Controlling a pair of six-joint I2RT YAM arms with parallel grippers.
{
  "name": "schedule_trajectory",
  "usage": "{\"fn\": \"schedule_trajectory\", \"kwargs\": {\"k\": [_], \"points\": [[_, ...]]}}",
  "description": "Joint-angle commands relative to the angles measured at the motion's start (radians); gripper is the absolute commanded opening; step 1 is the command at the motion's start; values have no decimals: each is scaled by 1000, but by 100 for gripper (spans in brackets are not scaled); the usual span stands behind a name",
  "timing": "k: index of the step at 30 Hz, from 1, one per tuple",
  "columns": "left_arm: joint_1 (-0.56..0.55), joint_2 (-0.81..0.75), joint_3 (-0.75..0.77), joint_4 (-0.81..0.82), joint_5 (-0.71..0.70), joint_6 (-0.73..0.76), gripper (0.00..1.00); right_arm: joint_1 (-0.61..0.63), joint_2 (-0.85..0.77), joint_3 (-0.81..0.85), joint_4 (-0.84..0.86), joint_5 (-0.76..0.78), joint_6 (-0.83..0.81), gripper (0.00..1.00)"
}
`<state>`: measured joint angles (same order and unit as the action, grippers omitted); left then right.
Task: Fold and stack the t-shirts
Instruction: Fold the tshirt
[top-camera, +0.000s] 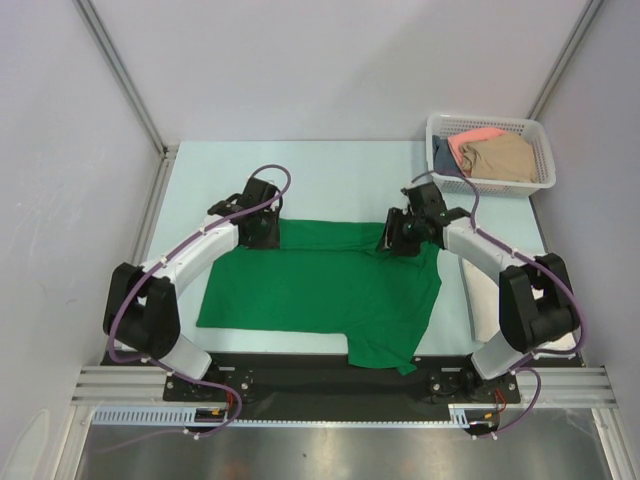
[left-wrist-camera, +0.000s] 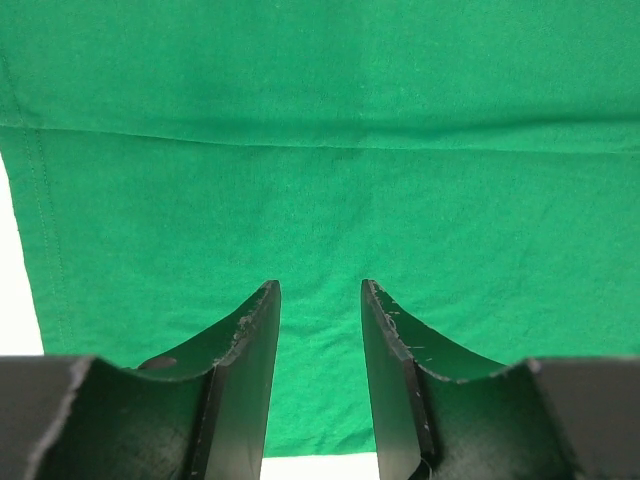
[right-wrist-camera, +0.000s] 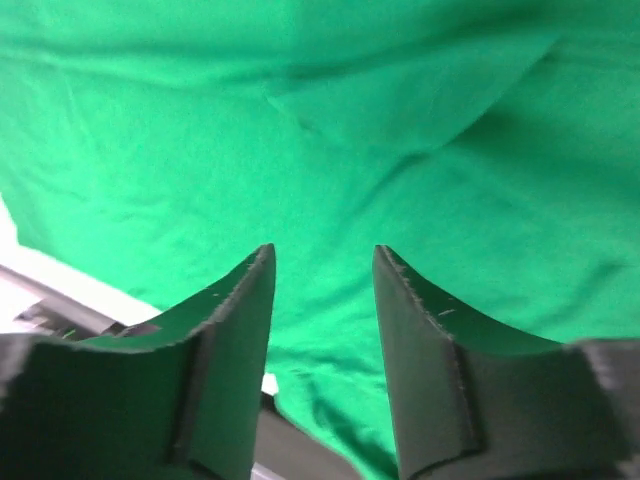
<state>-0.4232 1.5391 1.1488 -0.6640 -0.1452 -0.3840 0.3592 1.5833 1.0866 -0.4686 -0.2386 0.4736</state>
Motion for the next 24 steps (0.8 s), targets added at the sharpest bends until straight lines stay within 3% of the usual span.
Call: {"fn": "schedule_trajectory", "kwargs": {"k": [1,3,6,24], "points": [[3,-39,9,7,19,0,44,-34,15,-106,210,-192,161,46],[3,-51,2,3,18,2,44,-68,50,-132,260,-246,166,36],[3,-68,-11,3,21,4,46,-81,84,-126,274,-240,152,30],[11,-74,-17,4,12,17,47,-121,245,-42,323,-232,175,40]]}}
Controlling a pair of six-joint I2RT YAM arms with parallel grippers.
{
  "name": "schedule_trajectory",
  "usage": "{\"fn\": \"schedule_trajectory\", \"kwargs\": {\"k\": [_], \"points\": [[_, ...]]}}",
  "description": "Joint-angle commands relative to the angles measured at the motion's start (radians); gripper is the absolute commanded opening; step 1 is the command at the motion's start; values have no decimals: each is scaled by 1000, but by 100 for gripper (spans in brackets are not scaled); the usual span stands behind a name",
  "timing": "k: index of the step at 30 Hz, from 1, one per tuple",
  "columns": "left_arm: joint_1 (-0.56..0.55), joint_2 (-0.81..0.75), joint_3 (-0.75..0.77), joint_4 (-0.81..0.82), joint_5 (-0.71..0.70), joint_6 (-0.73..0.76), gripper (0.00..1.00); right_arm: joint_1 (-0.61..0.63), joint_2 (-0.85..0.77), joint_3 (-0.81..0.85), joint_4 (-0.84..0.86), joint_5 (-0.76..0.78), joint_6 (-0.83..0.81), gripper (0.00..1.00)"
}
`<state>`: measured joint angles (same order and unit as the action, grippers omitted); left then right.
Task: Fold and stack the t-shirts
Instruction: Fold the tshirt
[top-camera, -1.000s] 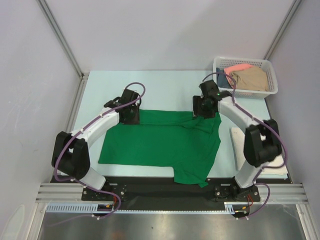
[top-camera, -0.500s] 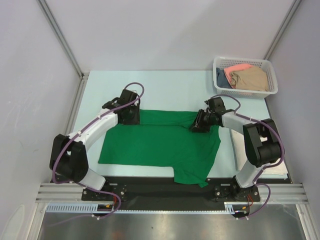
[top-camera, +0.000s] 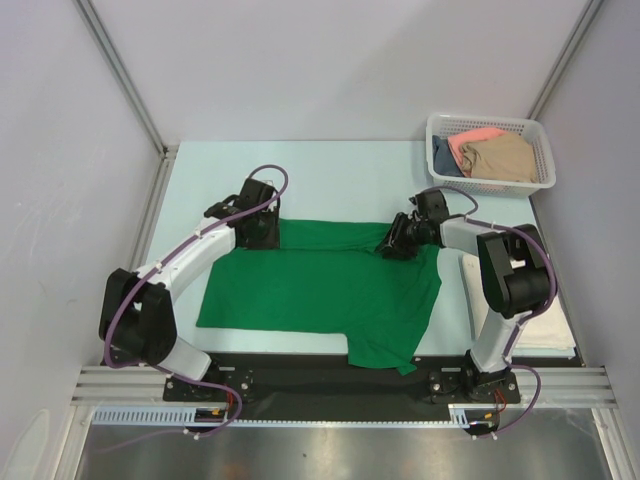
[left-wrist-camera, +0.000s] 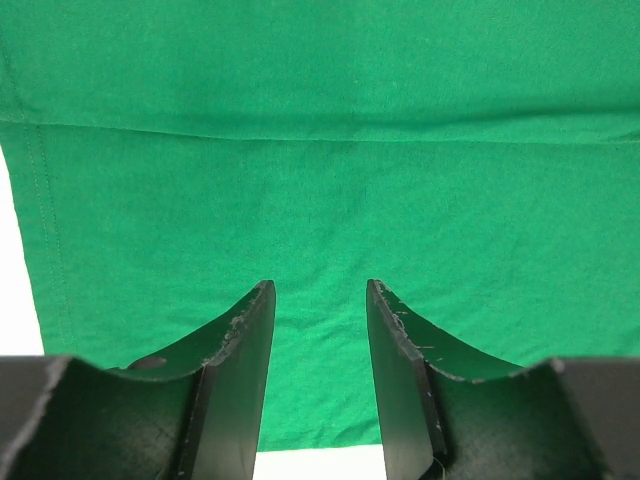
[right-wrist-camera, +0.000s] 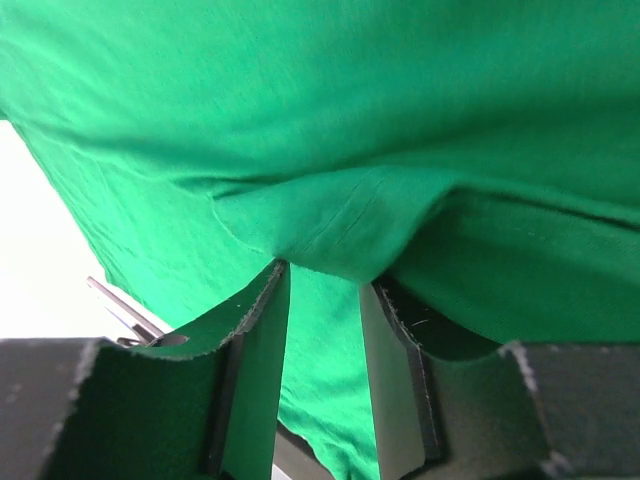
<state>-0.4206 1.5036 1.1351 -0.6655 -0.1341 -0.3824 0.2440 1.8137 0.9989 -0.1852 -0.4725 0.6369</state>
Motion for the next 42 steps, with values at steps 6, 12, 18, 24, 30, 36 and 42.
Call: {"fn": "schedule_trajectory", "kwargs": {"k": [6,12,18,24,30,36,42], "points": [[17,-29,-3,9,8,17,47,-5,47,55,72,8,52,40],[28,-26,-3,12,14,22,47,-6,78,66,125,-21,115,40],[42,-22,-3,20,25,25,47,-2,73,61,162,-49,188,27],[48,-19,-14,30,37,25,47,6,0,35,104,-60,231,6],[48,-20,-28,37,45,17,47,9,-85,-14,7,-83,328,1],[49,-54,-57,32,39,22,47,46,-111,-80,39,-78,454,3],[55,-97,-84,17,33,36,48,121,-100,-97,47,-81,613,4]]}}
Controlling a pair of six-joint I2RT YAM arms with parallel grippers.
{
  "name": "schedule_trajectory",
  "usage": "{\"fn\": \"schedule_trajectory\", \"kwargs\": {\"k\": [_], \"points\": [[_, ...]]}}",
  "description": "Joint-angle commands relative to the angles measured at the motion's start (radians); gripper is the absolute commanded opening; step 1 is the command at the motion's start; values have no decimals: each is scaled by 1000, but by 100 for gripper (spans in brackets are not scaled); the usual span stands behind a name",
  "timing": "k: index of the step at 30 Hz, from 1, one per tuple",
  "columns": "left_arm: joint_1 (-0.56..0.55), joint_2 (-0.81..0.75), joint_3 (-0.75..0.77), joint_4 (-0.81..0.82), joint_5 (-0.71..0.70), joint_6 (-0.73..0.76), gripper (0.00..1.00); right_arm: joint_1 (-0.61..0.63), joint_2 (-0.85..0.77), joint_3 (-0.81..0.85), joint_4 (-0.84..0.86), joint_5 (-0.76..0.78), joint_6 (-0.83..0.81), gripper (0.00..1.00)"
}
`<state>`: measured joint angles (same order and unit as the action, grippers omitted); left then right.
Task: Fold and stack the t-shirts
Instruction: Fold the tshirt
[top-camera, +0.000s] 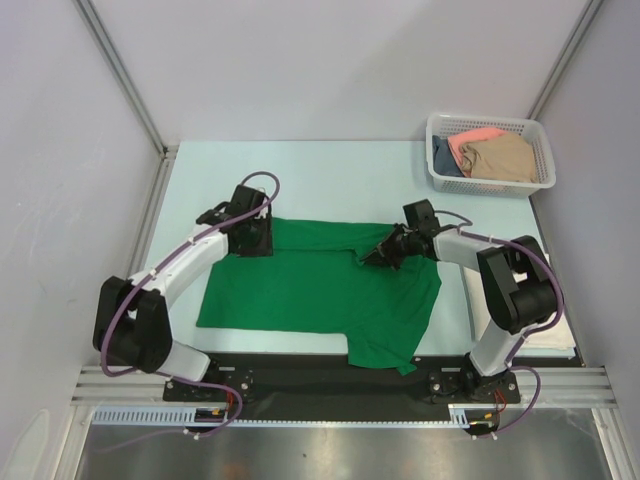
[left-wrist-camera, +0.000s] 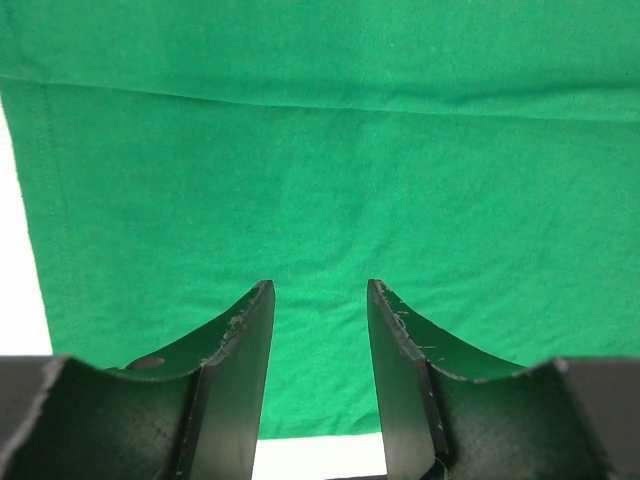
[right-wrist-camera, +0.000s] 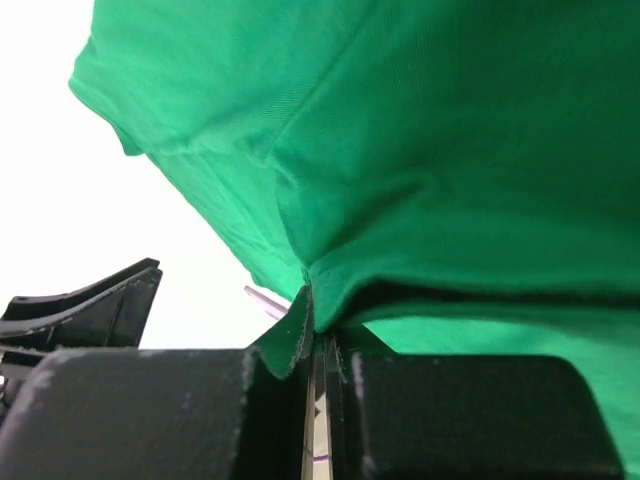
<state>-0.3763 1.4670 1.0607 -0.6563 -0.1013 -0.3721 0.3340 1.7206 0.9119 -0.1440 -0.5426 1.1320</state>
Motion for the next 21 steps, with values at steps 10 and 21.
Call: {"fn": "schedule_trajectory", "kwargs": {"k": [10,21], "points": [[13,-40,-25,40,93,61,58,122,-147,-145,49,-43,269,71],[-174,104,68,173,272,10,53,-239,-349,41,-448,69,-530,73]]}}
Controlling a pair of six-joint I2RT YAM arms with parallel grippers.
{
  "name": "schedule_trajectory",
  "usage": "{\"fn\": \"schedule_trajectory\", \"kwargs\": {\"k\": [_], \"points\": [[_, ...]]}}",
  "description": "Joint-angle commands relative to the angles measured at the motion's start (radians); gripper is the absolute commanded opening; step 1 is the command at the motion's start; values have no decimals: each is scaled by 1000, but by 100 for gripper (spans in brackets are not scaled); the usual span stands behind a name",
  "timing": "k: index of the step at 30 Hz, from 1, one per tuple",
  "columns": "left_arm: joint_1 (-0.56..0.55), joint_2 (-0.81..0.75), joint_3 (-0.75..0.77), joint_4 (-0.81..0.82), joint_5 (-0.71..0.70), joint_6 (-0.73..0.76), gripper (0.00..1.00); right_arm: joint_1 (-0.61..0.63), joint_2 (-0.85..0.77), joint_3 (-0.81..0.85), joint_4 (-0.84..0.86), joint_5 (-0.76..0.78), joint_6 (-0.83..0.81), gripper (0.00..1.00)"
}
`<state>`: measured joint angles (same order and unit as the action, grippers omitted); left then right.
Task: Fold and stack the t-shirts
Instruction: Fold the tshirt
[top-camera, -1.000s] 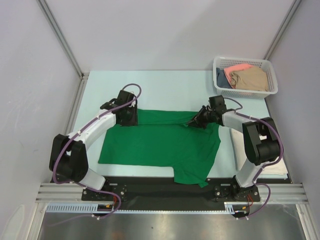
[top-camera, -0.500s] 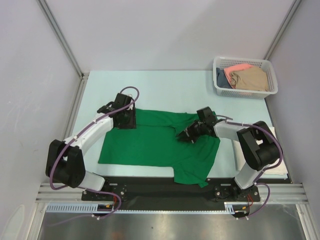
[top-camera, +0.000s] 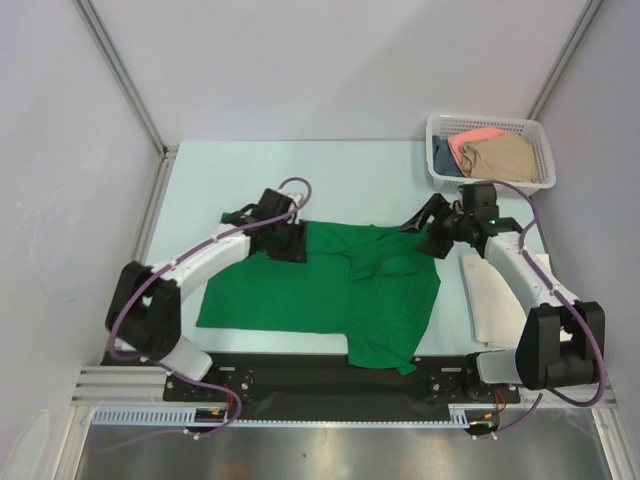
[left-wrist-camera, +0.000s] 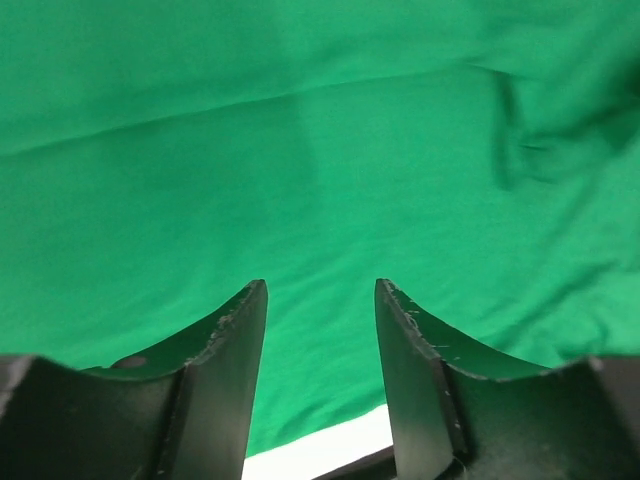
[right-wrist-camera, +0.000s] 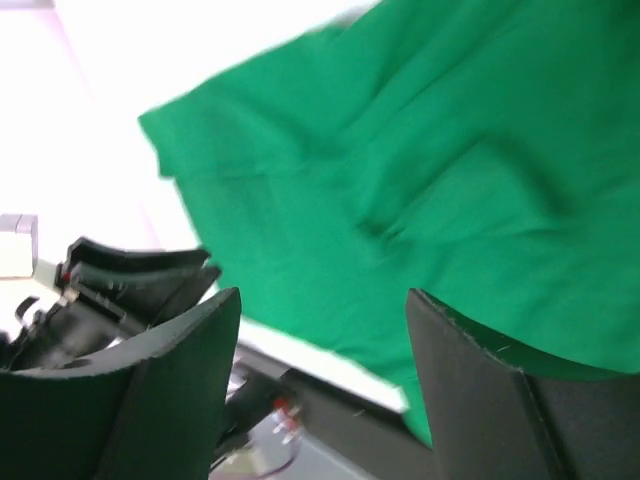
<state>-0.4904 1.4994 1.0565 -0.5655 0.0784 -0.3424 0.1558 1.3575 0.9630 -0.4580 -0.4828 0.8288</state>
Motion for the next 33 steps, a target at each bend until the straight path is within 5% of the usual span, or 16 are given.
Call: {"fn": "schedule_trajectory", "kwargs": {"k": [1,6,10,23,33], "points": [[-79,102,97,82,93,-20,52,-77,34,-3,-134,-22,-243,72],[-155,275,278,104,182,-26,48,-99,171,22,-19,-48,-264,65],[-171,381,353,139,260,-67,47,-101,331,135,-7,-45,-301,40],[-189,633,562,154,415,-122,49,-102,583,302,-77,-48,-353,41],[-227,668,568,164,491,-135,51,-102,556,240,-56,-111,-358,44]]}}
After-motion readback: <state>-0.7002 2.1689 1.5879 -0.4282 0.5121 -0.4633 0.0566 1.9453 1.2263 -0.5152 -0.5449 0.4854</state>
